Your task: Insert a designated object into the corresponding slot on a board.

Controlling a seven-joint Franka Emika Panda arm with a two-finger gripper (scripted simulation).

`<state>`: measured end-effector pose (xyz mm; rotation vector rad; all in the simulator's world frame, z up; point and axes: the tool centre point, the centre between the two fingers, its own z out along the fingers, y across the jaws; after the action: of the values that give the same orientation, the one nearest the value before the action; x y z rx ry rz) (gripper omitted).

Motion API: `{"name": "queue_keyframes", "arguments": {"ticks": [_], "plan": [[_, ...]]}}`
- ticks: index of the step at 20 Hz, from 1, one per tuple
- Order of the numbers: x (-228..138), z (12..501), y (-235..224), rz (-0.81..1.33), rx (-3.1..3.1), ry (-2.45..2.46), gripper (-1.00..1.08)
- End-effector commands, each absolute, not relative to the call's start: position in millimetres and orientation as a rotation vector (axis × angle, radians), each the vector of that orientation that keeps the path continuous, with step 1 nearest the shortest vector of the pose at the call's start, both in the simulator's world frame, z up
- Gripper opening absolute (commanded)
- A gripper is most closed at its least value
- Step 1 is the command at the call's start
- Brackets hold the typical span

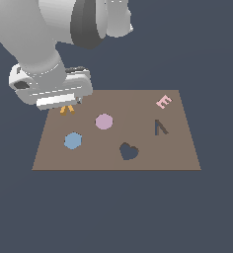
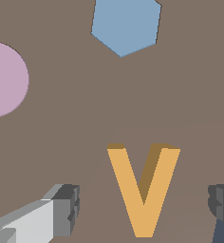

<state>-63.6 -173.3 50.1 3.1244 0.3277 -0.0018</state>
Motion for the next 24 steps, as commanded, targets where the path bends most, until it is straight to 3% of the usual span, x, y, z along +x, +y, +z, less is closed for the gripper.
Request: {"name": "queue_keyframes", "arguments": {"ticks": [1,10,11,24], "plan": [[-63.5,48.9,-173.2,-0.002,3.124,0.328,1.00],[-63.0,29.9,-173.4,0.000,3.124,0.332,1.00],[-63.0,29.9,-173.4,0.000,3.124,0.332,-1.00],[-62.7,34.4,-173.5,0.000,3.124,0.332,-1.00]]}}
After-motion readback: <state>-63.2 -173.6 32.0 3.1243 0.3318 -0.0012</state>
